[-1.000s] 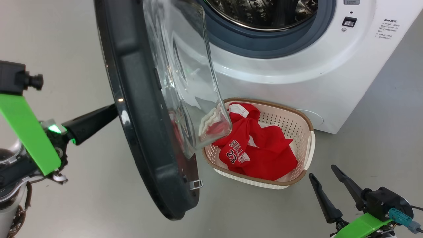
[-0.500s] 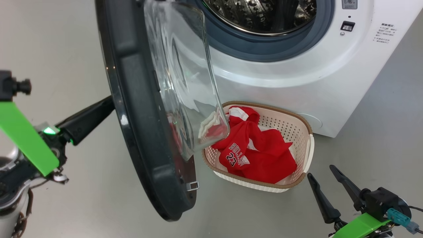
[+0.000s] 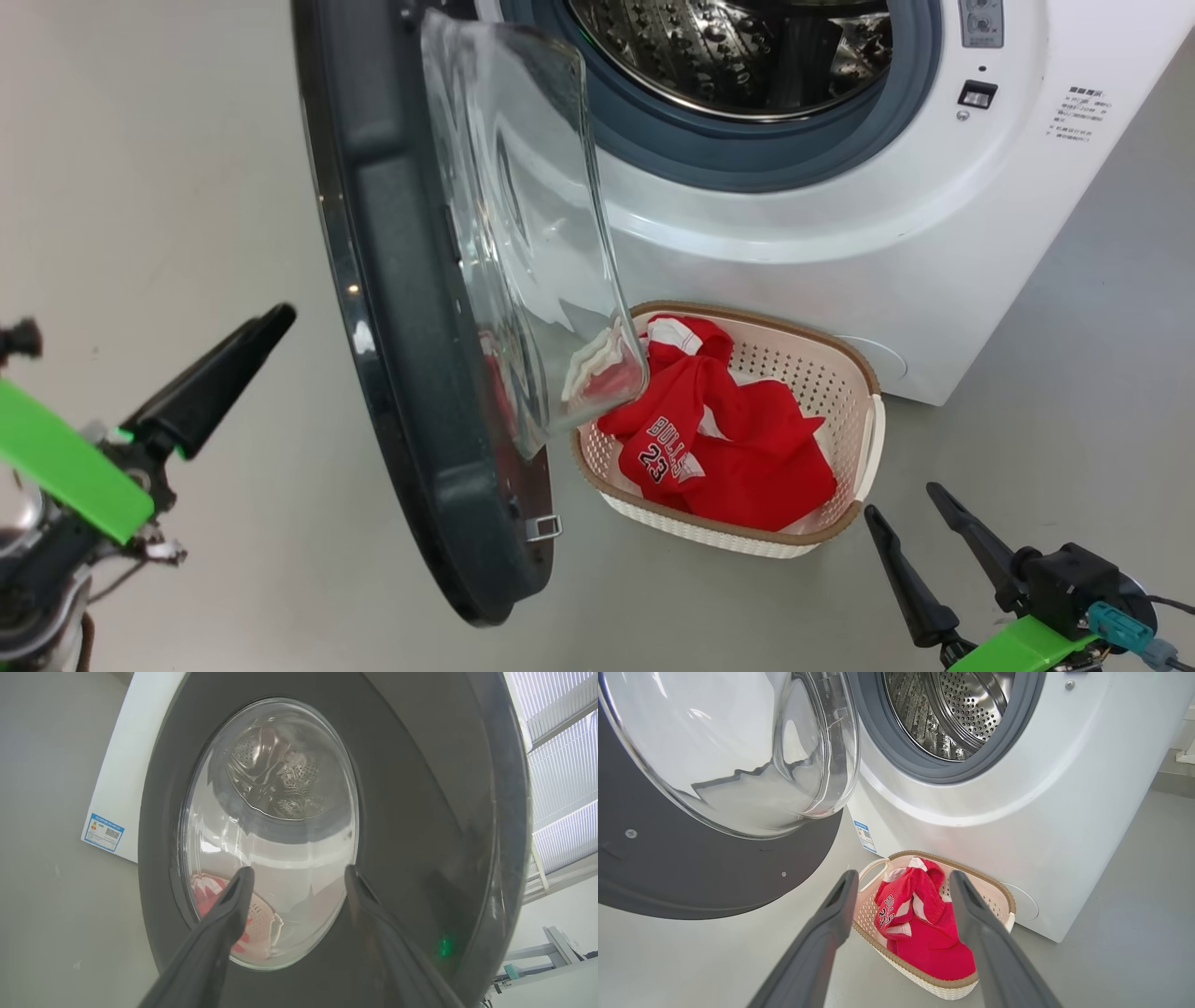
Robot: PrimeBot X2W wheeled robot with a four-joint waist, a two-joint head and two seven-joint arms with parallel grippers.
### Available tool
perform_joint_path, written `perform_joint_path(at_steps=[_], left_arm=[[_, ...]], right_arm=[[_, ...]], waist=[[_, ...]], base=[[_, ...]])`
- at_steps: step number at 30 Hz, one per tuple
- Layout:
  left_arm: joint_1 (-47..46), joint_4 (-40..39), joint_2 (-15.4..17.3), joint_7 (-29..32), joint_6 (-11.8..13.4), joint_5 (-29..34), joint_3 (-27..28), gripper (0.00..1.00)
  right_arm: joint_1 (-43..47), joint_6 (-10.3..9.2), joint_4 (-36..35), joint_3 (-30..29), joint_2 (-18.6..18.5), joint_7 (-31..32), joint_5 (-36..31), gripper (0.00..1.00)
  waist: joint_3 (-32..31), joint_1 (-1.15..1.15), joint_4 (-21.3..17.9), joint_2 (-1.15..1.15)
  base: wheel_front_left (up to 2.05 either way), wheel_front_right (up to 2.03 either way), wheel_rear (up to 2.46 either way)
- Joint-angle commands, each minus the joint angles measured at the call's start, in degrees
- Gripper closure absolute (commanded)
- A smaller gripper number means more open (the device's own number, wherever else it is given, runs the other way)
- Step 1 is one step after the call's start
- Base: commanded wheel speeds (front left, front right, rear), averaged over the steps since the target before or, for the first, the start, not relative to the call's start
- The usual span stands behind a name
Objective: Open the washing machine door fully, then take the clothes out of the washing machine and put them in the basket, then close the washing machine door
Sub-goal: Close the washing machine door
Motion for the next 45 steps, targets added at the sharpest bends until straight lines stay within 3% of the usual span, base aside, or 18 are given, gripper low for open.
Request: perform_joint_path(at_steps=[1,19,36,45], left_arm=[[-0.47,-0.6,2.94,-0.96,-0.4,0.65,3.1,0.0],[7.69,5.92,-0.13,-16.43,-0.4,-0.1,1.45,0.0],[11.92,10.76,-3.14,-29.99,-0.4,1.33,-3.9,0.0],[12.26,15.36,-3.51,-36.72,-0.4,7.88,-8.66,0.0]], right_arm=[[0.09,0.28,-1.16,1.28,-0.45,-0.37,-0.7,0.0],[0.53,0.28,-1.12,1.38,0.01,-0.37,-0.63,0.0],[0.28,0.28,-1.05,1.19,0.6,-0.37,-0.58,0.0],[0.0,0.28,-0.97,0.99,0.76,-0.37,-0.55,0.0]], waist=[[-0.2,0.0,-0.03,0.0],[-0.66,0.0,-0.12,0.0],[-0.3,0.0,-0.67,0.0],[0.01,0.0,-1.05,0.0]], base=[[0.0,0.0,0.0],[0.0,0.0,0.0],[0.0,0.0,0.0],[0.0,0.0,0.0]])
